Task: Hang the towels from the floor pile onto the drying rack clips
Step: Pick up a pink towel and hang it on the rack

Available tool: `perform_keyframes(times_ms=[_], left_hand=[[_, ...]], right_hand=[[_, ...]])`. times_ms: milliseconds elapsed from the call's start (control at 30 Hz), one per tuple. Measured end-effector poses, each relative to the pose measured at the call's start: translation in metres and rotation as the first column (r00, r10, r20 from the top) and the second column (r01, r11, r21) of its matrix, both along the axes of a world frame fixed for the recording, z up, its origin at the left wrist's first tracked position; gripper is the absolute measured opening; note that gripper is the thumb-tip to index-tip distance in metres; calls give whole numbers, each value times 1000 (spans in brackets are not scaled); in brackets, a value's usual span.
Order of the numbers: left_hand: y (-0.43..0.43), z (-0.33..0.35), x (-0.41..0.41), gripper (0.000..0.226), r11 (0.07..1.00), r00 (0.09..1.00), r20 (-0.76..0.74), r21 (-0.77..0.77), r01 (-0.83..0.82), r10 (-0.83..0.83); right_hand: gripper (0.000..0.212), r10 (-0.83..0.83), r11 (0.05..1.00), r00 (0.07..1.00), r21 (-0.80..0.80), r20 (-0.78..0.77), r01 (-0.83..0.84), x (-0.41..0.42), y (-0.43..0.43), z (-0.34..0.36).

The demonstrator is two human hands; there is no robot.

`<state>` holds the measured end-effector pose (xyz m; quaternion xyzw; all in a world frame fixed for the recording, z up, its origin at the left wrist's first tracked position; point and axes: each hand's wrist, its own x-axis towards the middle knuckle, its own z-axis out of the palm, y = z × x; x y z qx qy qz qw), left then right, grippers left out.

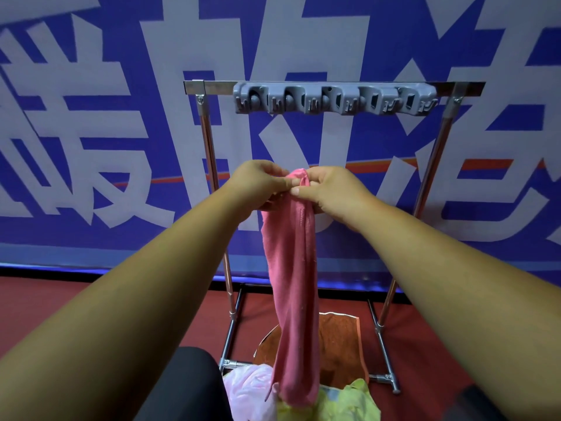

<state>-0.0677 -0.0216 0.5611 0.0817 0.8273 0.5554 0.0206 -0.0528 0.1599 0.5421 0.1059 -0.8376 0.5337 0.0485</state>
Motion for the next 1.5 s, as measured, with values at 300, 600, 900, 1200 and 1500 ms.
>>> perform_keyframes(times_ms=[300,600,900,1200,1500], left_hand=[[-17,22,0,55,999,996,-88,-46,24,-28],[-48,45,2,41,982,983,-76,-104,158,-167],[-51,98,7,20,994,974,-226,112,15,10],[-49,140,17,13,978,930,-349,206,-46,117],[-46,178,27,10,974,883,-448,224,-42,141]], right_hand=[[25,31,998,998,-49,60,-28,8,-8,36],[30,-83,973,997,-216,-6,79,16,3,81],[14,-109,980,988,-176,-109,89,30,18,118],[27,-155,972,973,-200,-170,120,36,21,153],[17,-159,900,977,-427,-139,86,44,22,177]])
